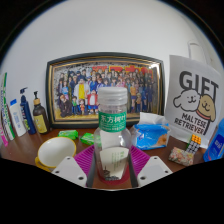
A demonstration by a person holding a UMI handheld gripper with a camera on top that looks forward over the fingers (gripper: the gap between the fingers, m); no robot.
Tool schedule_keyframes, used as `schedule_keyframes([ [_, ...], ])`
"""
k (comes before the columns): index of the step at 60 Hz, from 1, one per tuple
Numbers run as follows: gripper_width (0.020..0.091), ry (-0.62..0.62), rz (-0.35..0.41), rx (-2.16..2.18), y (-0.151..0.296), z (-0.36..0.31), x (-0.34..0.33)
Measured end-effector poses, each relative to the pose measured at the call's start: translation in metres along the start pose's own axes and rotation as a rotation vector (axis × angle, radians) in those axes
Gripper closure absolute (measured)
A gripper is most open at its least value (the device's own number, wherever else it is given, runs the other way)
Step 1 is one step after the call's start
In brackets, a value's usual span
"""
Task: Pour water
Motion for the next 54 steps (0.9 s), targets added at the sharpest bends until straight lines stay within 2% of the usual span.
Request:
schedule_keyframes([
  [4,0.0524,0.002,-0.033,0.002,-0.004,0.000,-0.002],
  [8,0.0315,0.001,-0.078,0.020,-0.007,0.000,-0.008],
  [10,0.0234,-0.001,-0.085,0.027,-0.006,0.000,-0.013],
  [13,0.0265,-0.016,-0.094,0.028,-0.004,0.002,-0.023],
  [19,0.0241,-0.060,-0.107,0.027,0.001,0.006,-0.051],
  [24,0.0253,-0.078,-0.127,0.030,0.004,0.003,-0.084],
  [44,0.0249,-0.099,-0.249,-0.002,0.009,-0.043,-0.270],
  [54,0.0252,-0.089,-0.256,-0.044,0.013,-0.068,-0.343],
])
Point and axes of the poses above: the point between the fingertips, and its own axes, seen from behind it with the camera up: z to the right, y up, x forward, the way the camera looks, the point moved 6 cm from there along -x, backward, against the way the camera looks, and after that the axes turned 1 degree about -y, right-handed, at the moved point
